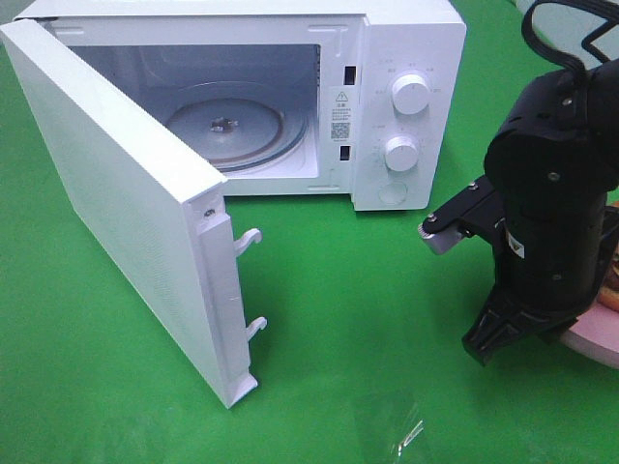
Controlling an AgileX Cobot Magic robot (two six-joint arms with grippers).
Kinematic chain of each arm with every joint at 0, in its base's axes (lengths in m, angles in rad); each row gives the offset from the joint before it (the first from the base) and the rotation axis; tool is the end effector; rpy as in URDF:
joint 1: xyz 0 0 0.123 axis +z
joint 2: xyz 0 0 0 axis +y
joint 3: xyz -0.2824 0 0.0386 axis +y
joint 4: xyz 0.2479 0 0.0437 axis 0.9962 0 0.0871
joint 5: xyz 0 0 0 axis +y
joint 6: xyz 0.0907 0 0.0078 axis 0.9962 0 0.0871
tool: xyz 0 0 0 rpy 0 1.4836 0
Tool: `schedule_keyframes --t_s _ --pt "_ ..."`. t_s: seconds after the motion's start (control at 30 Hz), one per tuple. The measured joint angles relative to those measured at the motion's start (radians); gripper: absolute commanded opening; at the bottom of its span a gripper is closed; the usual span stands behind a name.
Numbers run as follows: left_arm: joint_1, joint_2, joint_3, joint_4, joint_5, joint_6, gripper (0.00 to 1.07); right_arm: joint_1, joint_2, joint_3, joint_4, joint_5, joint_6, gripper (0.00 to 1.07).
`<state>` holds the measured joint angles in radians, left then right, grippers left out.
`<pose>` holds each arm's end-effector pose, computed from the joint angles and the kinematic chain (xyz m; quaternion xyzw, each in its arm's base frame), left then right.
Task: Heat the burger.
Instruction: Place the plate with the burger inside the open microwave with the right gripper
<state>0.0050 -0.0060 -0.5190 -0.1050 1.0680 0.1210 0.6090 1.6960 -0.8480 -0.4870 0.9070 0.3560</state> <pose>-0.0085 -0.0084 0.2821 0.0520 0.8458 -0.0190 0.5306 0.2383 0.1253 0.1568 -0.2786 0.9417 -0.1835 0.0430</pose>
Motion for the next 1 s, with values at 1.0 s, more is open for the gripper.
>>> schedule_keyframes --t_s 1.0 --pt "0.0 0.0 0.0 0.0 0.0 0.0 1.0 0.316 -0.283 0.208 -0.036 0.047 0.0 0.0"
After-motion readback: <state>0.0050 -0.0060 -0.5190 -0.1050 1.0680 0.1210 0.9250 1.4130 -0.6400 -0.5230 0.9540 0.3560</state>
